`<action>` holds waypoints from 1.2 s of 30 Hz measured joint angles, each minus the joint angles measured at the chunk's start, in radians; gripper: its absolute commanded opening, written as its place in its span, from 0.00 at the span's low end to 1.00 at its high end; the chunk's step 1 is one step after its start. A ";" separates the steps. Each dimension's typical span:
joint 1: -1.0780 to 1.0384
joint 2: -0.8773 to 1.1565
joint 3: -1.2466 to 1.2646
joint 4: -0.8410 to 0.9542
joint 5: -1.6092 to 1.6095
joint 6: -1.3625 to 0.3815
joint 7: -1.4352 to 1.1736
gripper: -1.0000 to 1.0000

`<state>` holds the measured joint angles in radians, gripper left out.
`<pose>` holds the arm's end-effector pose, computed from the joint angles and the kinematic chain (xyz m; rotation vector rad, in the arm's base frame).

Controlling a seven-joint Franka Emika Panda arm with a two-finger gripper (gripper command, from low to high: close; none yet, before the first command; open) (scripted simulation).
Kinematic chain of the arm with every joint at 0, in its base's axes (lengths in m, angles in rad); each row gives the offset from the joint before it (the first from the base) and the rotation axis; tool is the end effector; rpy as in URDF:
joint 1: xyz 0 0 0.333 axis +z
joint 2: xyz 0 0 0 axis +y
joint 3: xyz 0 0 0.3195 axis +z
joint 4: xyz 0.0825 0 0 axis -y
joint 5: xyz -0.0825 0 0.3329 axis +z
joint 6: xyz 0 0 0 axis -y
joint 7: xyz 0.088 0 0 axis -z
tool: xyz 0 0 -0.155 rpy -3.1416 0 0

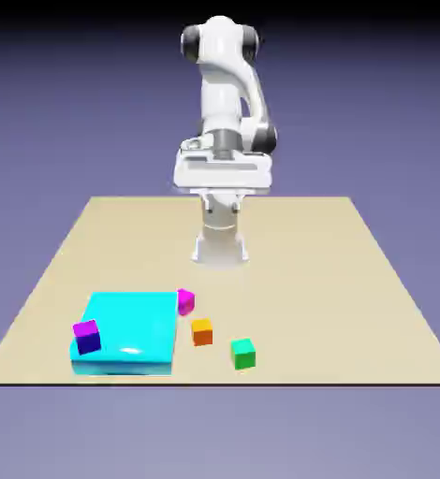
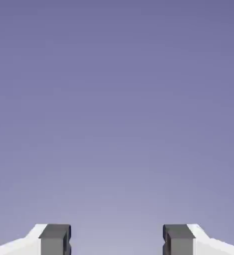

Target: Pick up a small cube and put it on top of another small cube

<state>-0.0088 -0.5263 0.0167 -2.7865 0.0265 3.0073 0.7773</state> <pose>0.3901 0.0014 0.4487 -2.4789 1.0382 -0.9708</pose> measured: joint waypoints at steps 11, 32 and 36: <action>-0.190 0.399 0.152 0.214 0.241 -0.271 0.331 0.50; -0.399 1.082 0.369 0.509 0.594 -0.474 0.726 0.00; -0.418 1.010 0.362 0.503 0.580 -0.543 0.743 0.00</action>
<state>-0.4266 0.4836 0.3783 -2.2837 0.6063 2.4638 1.5206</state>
